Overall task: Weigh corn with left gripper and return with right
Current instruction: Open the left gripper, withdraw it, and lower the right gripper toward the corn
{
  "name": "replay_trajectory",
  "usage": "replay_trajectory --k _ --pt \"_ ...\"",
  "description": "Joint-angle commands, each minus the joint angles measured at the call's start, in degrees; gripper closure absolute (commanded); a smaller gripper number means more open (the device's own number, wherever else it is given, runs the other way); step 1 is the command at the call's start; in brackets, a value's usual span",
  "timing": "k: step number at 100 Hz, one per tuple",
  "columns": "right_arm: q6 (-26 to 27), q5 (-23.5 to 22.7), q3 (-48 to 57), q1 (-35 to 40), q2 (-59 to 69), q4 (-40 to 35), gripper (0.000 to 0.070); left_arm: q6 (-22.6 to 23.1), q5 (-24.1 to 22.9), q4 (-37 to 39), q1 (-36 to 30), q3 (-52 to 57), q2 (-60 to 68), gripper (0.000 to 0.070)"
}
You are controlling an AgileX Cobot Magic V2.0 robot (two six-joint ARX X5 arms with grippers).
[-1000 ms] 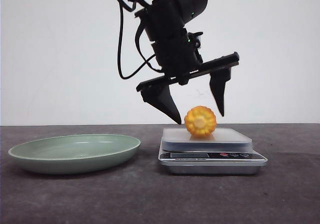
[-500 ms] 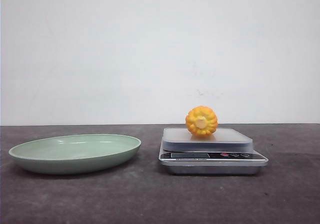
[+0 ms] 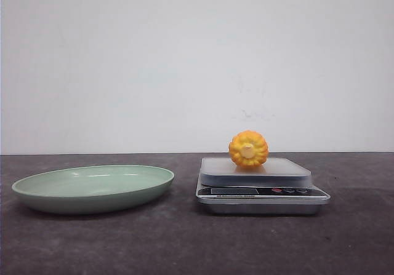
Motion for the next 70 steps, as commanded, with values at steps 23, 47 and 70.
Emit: replay_trajectory --k 23,47,70 --pt "0.94 -0.09 0.96 5.05 9.09 6.93 0.0127 -11.82 3.85 -9.44 0.42 -5.99 -13.66 0.0150" --pt "4.00 -0.04 1.46 9.90 22.84 14.27 0.0125 -14.27 9.55 -9.44 4.11 -18.45 -23.43 0.0150" --pt "5.05 4.04 5.73 13.46 38.16 16.87 0.0125 -13.59 13.88 -8.81 8.63 -27.10 -25.62 0.0149"
